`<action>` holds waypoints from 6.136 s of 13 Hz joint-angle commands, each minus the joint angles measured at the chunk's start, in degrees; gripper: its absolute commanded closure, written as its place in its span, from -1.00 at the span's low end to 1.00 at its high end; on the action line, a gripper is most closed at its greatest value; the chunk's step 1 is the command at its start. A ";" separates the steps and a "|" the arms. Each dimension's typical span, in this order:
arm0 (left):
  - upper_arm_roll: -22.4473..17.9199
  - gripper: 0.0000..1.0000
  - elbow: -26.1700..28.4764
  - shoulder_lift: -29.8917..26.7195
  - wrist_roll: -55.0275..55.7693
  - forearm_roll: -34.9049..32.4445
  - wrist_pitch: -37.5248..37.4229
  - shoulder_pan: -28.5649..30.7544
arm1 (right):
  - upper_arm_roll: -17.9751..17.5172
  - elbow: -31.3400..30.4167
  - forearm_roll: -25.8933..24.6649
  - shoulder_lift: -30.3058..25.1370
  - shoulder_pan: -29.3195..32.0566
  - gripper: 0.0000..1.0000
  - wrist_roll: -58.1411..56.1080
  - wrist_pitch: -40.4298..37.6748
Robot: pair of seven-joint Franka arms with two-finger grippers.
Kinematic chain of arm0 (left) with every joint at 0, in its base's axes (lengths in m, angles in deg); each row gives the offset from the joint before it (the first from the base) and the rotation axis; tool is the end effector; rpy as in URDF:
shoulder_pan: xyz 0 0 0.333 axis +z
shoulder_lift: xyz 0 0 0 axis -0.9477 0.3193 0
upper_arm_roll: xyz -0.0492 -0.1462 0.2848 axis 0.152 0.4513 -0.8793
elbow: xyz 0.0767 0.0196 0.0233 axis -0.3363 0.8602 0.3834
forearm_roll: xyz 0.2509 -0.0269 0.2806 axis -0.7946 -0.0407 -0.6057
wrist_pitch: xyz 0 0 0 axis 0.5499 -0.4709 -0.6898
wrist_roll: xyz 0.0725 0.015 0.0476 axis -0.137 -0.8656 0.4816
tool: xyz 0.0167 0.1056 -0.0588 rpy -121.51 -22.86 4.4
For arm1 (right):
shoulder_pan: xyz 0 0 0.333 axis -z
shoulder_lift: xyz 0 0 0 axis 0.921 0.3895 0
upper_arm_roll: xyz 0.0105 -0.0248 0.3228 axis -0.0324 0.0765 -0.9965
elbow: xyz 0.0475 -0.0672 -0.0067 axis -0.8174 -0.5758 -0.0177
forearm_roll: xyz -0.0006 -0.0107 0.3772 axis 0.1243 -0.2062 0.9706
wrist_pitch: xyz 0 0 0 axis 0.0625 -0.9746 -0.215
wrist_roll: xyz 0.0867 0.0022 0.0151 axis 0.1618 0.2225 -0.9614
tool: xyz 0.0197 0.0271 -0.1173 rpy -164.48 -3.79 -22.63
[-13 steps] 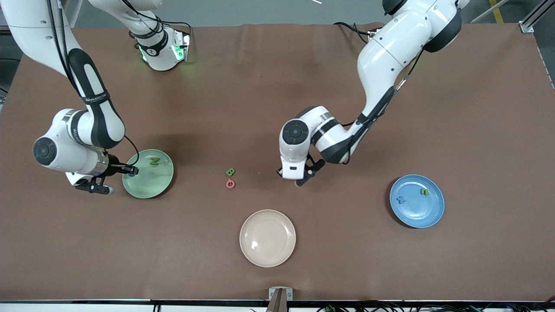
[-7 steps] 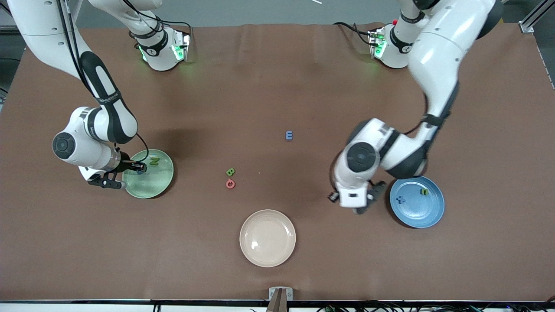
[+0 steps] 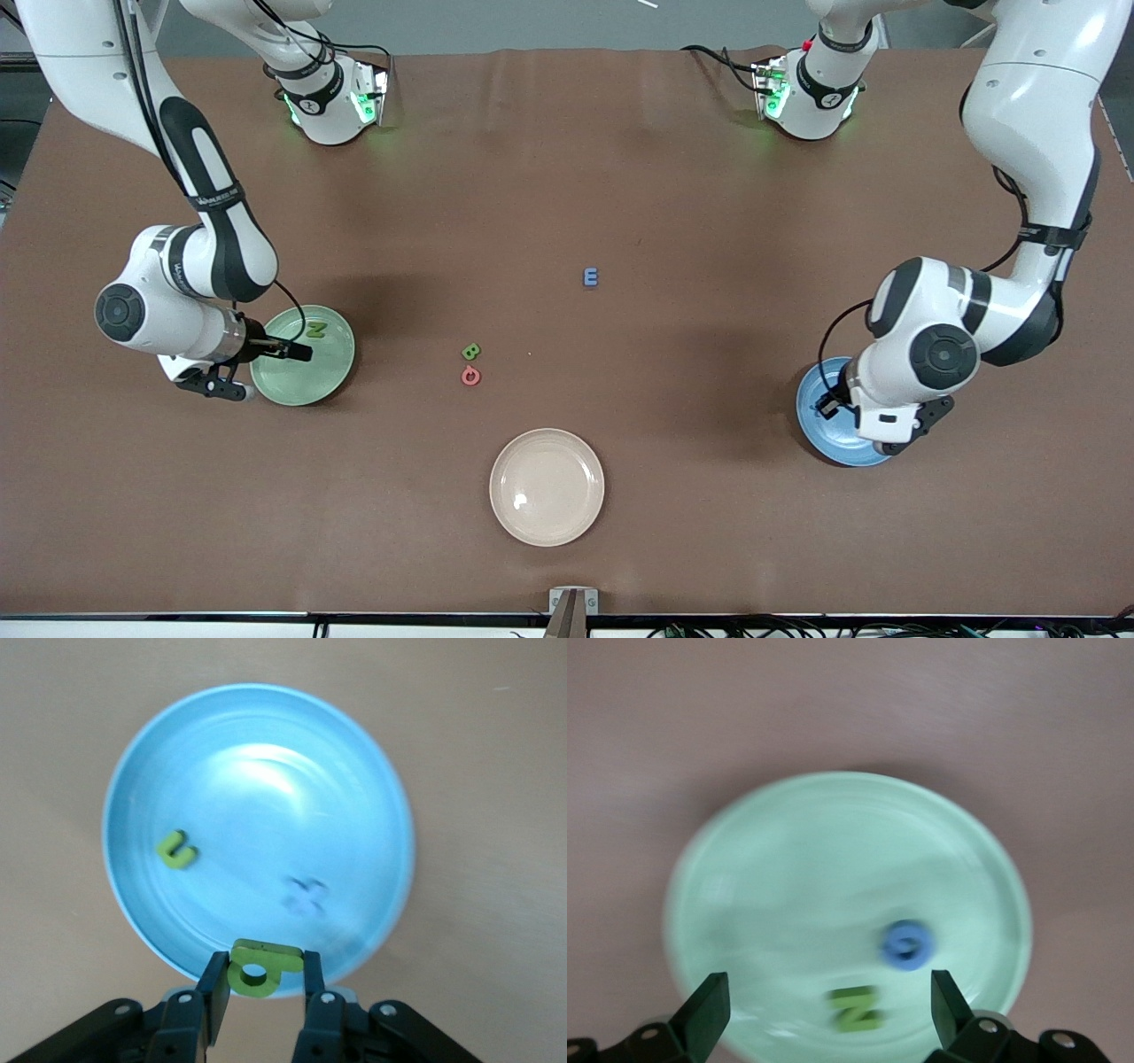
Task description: Sort upper and lower case letters into plates
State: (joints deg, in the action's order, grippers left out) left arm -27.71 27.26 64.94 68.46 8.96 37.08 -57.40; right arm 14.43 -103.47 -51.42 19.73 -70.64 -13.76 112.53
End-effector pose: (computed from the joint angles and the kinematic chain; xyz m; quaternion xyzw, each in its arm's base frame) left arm 0.6558 -0.0779 0.2620 -0.9484 -0.3088 0.0367 0.0615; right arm 0.5898 0.0204 0.2464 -0.9885 0.1268 0.0748 0.0331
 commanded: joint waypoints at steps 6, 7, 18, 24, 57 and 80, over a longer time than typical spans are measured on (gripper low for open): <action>1.78 -1.00 5.58 -2.30 -6.94 -0.16 2.79 5.36 | 0.14 13.82 0.43 8.71 -16.47 -1.00 34.76 -0.70; 3.26 -1.00 5.67 -2.57 -6.41 0.01 2.61 5.36 | 0.14 15.57 0.43 10.55 -18.04 -1.00 37.74 -0.35; 22.17 -0.85 16.91 -2.22 16.53 -7.08 15.06 -4.89 | 0.14 17.70 -0.27 17.60 -26.14 -1.00 47.26 9.59; 20.17 -0.38 14.12 4.27 25.04 -18.51 18.16 -20.02 | 0.40 17.61 -3.16 18.39 -27.82 -0.57 47.35 9.68; 17.08 0.99 8.05 -1.79 -1.72 -20.38 8.49 9.47 | 0.49 -8.34 -4.14 -2.26 -5.32 -1.00 6.66 5.76; 28.41 -1.00 -14.11 -8.54 -24.92 -11.94 -21.20 20.55 | -0.21 6.36 -1.86 11.80 -28.78 -0.51 49.11 12.75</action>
State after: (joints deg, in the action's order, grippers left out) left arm 0.32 13.04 59.04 48.81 -4.38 19.07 -38.00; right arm 13.62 -97.62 -52.89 30.68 -98.66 34.35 124.53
